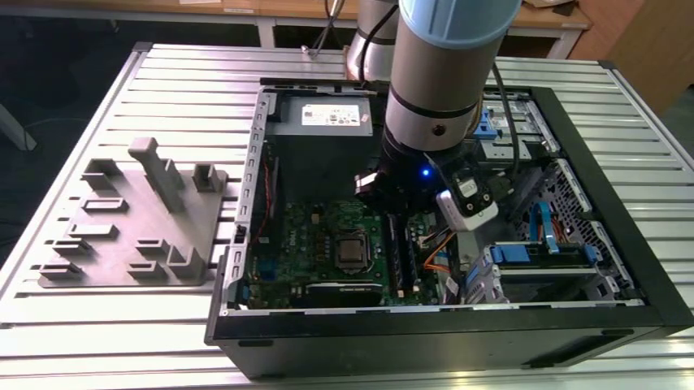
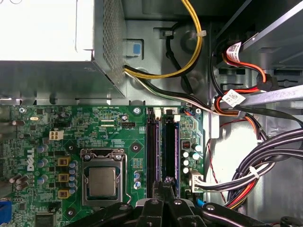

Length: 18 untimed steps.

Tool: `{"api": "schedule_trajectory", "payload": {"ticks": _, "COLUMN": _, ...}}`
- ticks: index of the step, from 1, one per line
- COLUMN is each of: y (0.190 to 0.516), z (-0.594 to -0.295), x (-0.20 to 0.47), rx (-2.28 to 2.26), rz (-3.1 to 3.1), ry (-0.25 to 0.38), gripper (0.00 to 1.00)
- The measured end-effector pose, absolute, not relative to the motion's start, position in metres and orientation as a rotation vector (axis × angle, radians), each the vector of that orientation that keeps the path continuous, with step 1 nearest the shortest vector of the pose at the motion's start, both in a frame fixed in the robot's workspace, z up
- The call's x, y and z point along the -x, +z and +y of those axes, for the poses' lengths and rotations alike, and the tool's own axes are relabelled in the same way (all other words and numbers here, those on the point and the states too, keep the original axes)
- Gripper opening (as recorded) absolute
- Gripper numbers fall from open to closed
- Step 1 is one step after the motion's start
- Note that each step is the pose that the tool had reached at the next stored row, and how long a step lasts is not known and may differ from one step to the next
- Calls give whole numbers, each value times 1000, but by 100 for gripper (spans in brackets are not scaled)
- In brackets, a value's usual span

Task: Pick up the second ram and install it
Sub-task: 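Press down the second ram until it locks into place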

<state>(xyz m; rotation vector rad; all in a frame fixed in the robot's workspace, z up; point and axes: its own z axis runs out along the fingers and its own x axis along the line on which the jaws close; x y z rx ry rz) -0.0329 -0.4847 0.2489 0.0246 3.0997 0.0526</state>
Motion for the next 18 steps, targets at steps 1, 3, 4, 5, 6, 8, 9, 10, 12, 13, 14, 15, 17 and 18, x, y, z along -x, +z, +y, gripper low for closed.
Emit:
{"api": "schedule_trajectory", "payload": {"ticks": 1, "y": 249, "z": -485, "x": 33, "rx": -25, "rz": 3100, "ry": 53, "gripper": 7}}
{"api": "schedule_trajectory", "payload": {"ticks": 3, "y": 249, "z": -485, "x": 33, "rx": -25, "rz": 3100, "ry": 53, "gripper": 7}}
{"api": "schedule_trajectory", "payload": {"ticks": 4, "y": 249, "z": -485, "x": 33, "rx": -25, "rz": 3099, "ry": 53, "gripper": 7}}
{"api": "schedule_trajectory", "payload": {"ticks": 5, "y": 249, "z": -485, "x": 33, "rx": -24, "rz": 3099, "ry": 52, "gripper": 7}}
{"api": "schedule_trajectory", "payload": {"ticks": 6, "y": 249, "z": -485, "x": 33, "rx": -25, "rz": 3100, "ry": 52, "gripper": 7}}
{"api": "schedule_trajectory", "payload": {"ticks": 8, "y": 249, "z": -484, "x": 33, "rx": -25, "rz": 3099, "ry": 53, "gripper": 7}}
{"api": "schedule_trajectory", "payload": {"ticks": 9, "y": 249, "z": -483, "x": 33, "rx": -25, "rz": 3099, "ry": 53, "gripper": 7}}
{"api": "schedule_trajectory", "payload": {"ticks": 10, "y": 249, "z": -482, "x": 33, "rx": -25, "rz": 3099, "ry": 53, "gripper": 7}}
{"api": "schedule_trajectory", "payload": {"ticks": 12, "y": 249, "z": -478, "x": 33, "rx": -25, "rz": 3099, "ry": 53, "gripper": 7}}
{"api": "schedule_trajectory", "payload": {"ticks": 13, "y": 249, "z": -476, "x": 33, "rx": -25, "rz": 3099, "ry": 53, "gripper": 7}}
{"api": "schedule_trajectory", "payload": {"ticks": 14, "y": 249, "z": -473, "x": 33, "rx": -25, "rz": 3099, "ry": 53, "gripper": 7}}
{"api": "schedule_trajectory", "payload": {"ticks": 15, "y": 249, "z": -471, "x": 33, "rx": -25, "rz": 3099, "ry": 53, "gripper": 7}}
{"api": "schedule_trajectory", "payload": {"ticks": 17, "y": 249, "z": -466, "x": 33, "rx": -25, "rz": 3099, "ry": 53, "gripper": 7}}
{"api": "schedule_trajectory", "payload": {"ticks": 18, "y": 249, "z": -464, "x": 33, "rx": -25, "rz": 3099, "ry": 53, "gripper": 7}}
